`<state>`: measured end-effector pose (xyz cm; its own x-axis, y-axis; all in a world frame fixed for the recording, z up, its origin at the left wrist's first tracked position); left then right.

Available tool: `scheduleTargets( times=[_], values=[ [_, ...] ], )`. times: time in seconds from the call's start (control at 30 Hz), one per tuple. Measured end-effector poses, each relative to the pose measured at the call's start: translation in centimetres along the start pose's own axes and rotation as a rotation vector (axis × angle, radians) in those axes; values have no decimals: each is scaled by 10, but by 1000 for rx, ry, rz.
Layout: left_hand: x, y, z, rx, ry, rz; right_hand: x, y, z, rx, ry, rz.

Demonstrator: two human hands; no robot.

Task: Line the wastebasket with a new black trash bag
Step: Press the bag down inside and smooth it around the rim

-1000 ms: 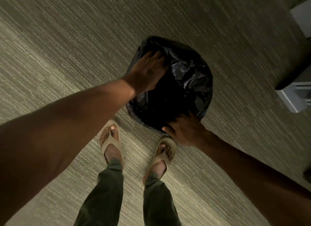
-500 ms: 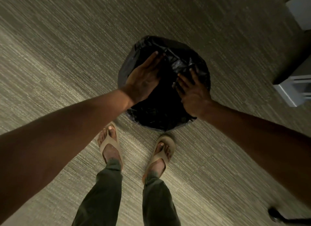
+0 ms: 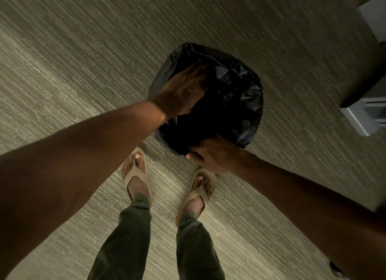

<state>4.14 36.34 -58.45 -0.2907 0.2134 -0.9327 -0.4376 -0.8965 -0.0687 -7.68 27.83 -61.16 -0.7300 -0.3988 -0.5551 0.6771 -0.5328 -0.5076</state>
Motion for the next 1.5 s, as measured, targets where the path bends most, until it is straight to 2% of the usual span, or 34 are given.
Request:
scheduleTargets(
  times=[0.07, 0.1, 0.17, 0.23, 0.3, 0.33, 0.4, 0.53, 0.63, 0.8, 0.83, 0.9, 0.97, 1.07, 1.13, 1.2, 1.27, 1.3, 1.43, 1.5],
  values=[
    [-7, -3, -2, 0, 21, 39, 5, 1, 5, 7, -7, -31],
    [-11, -2, -4, 10, 33, 55, -5, 1, 8, -5, 87, -89],
    [-25, 1, -6, 35, 104, 76, -51, 11, 26, -19, 464, -202],
    [-46, 1, -4, 30, 245, 144, -96, 39, 55, 79, 839, -172],
    [-64, -10, 4, -36, 423, 199, -123, 78, 79, 305, 1006, -121],
    [-67, -18, 6, -92, 461, 186, -131, 96, 85, 413, 1026, -120],
    [-60, -32, 2, -188, 418, 141, -133, 123, 83, 538, 953, -165],
    [-29, -44, -16, -221, 195, 186, -110, 145, 58, 510, 742, -312],
    [-16, -46, -30, -219, 93, 239, -102, 163, 58, 552, 760, -413],
    [-14, -53, -48, -240, -28, 346, -76, 188, 55, 640, 726, -961],
    [-18, -56, -50, -245, -11, 368, -75, 190, 59, 654, 779, -985],
    [-30, -66, -48, -300, 85, 413, -81, 189, 79, 693, 1012, -937],
    [-39, -82, -31, -435, 203, 480, -79, 179, 99, 724, 1201, -923],
    [-18, -101, 27, -781, 324, 692, -57, 159, 103, 711, 1210, -970],
    [22, -96, 71, -1022, 303, 920, -40, 150, 95, 673, 1130, -1025],
    [64, -73, 98, -1136, 252, 1267, -29, 152, 90, 655, 1088, -1093],
    [89, -52, 103, -1104, 234, 1582, -20, 159, 86, 649, 1064, -1211],
    [94, -51, 102, -1073, 232, 1640, -17, 162, 83, 641, 1034, -1252],
    [104, -63, 93, -997, 128, 1760, -16, 167, 77, 597, 906, -1257],
    [103, -71, 94, -995, 76, 1743, -24, 168, 88, 631, 975, -1174]
  ],
)
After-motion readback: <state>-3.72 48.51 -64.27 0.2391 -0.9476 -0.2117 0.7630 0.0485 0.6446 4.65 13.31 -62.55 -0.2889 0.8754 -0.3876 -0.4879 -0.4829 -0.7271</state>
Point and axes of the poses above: each hand's wrist, its own z-axis away from the middle knuckle, its own x-axis out of the palm, y = z × x, the point moved 10 cm from there along -z, towards the middle knuckle, and after that the axes turned 11 degrees about -z, right-handed, at the moved point
